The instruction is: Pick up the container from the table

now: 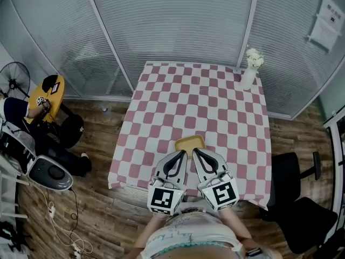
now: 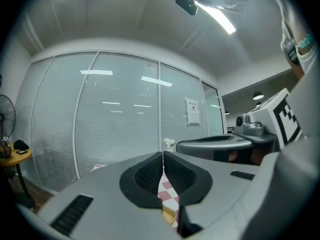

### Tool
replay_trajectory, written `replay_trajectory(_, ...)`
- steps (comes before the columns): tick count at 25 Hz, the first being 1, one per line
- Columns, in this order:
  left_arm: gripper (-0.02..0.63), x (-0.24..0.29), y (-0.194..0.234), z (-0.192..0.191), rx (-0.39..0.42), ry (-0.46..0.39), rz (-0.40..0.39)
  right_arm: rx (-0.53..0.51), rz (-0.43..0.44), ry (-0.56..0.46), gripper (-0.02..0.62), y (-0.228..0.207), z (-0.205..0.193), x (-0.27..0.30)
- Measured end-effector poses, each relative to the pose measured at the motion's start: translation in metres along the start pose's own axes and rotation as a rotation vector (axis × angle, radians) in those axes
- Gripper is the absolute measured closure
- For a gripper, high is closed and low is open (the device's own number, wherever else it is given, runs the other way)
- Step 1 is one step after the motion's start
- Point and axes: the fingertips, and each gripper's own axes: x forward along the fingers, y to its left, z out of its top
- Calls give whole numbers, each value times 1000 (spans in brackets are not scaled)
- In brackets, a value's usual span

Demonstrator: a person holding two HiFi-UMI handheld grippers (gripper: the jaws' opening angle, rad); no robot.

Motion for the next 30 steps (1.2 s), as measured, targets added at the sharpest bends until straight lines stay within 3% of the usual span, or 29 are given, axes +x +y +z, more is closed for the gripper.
replay_trajectory(5,589,17,0,0,3,10,39,3,19,-28,603,-17,2,2)
replay_trajectory(14,589,39,-15,-9,-19,19,36,30,23,-10,603,-41,-13,-4)
replay_trajectory(22,589,57,-15,-10,-14,30,-24,27,-18,6,603,-54,-16,2)
replay_trajectory(30,589,62,10,-11,-5,32,-113,35,-124,24,603,-55,-20,22)
